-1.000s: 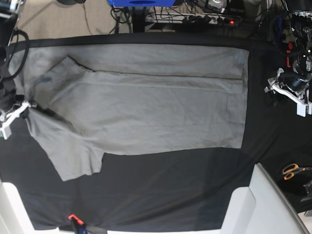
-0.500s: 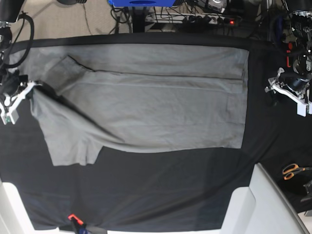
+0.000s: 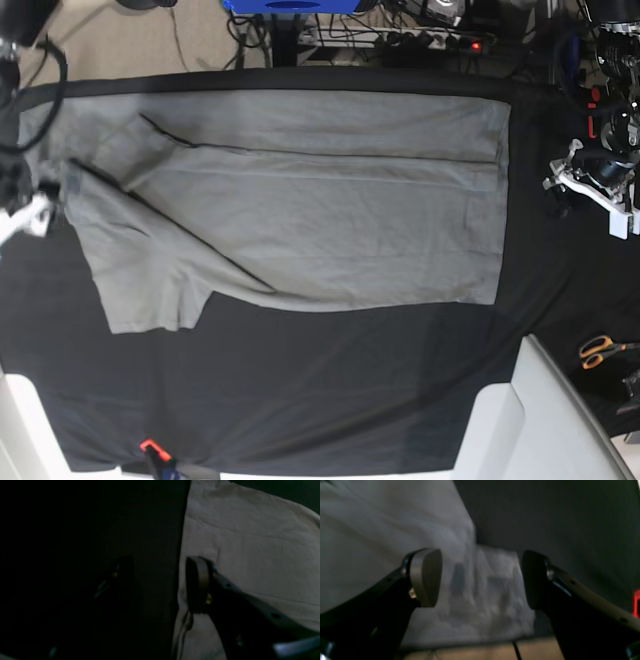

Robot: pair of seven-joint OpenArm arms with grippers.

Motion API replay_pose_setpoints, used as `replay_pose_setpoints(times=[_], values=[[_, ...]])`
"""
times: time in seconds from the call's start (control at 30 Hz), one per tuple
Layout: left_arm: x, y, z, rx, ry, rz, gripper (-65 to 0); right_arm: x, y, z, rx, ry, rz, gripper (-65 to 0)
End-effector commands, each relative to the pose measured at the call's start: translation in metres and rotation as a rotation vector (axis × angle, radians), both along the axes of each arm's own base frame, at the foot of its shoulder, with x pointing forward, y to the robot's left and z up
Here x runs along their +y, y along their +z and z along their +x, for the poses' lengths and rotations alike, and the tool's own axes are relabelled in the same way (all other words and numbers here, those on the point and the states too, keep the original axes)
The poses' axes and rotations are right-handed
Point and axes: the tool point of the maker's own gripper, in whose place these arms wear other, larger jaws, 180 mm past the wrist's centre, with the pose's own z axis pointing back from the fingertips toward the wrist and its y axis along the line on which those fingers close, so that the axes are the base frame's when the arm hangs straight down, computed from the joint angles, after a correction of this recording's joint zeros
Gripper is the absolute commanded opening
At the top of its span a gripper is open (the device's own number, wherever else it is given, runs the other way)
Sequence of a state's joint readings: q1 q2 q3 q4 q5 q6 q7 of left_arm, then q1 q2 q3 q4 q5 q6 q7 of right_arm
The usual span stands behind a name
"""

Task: Fold the T-shirt properly
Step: 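Grasp the collar-end sleeve with the right gripper and fold it inward, then move the left gripper to the hem corner and grasp it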

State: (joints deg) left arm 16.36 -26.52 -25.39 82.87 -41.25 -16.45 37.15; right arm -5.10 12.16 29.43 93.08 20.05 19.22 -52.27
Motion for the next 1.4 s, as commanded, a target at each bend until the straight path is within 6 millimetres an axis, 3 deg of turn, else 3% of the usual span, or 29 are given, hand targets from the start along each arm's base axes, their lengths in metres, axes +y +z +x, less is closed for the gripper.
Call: replay_pose_setpoints(times=[0.0,0.07,0.17,0.3,0.5,1.0,1.07,1.2,1.27,1.37], values=[[0.006,0.013,0.008,-0.041,-0.005,0.017,-32.9,-0.004,0.016,0.029,-0.088,0.009,-0.008,-21.2],[0.006,0.013,0.008,-0.041,-0.005,0.017,-32.9,-0.004,0.010,0.062,-0.110,0.046,-0.001,-21.6],[0.007,0.013,0.007,-0.039,-0.002,0.018,-32.9,-0.005,-0.017,0.096,-0.087,0.066,0.038,-21.6],[0.008,0.014,0.006,-0.039,0.001,0.021,-32.9,-0.008,-0.048,0.119,-0.085,0.017,0.106,-21.0],[0.010,0.014,0.006,-0.040,0.003,0.022,-32.9,0.004,-0.078,0.123,-0.048,0.001,0.243,-21.0],[0.007,0.015,0.009,-0.044,-0.003,0.020,-32.9,0.059,-0.096,0.125,-0.011,0.109,0.276,-22.2],[0.007,0.015,0.009,-0.044,-0.003,0.020,-32.9,0.060,-0.096,0.125,-0.011,0.110,0.277,-29.0],[0.008,0.016,0.013,-0.054,0.002,0.017,-32.9,0.060,-0.096,0.125,-0.010,0.106,0.275,-54.6],[0.012,0.015,0.021,-0.061,0.021,0.007,-32.9,0.060,-0.096,0.125,-0.010,0.106,0.275,-64.4],[0.025,0.011,0.038,-0.069,0.077,-0.026,-32.9,0.060,-0.096,0.125,-0.010,0.106,0.275,-64.4]])
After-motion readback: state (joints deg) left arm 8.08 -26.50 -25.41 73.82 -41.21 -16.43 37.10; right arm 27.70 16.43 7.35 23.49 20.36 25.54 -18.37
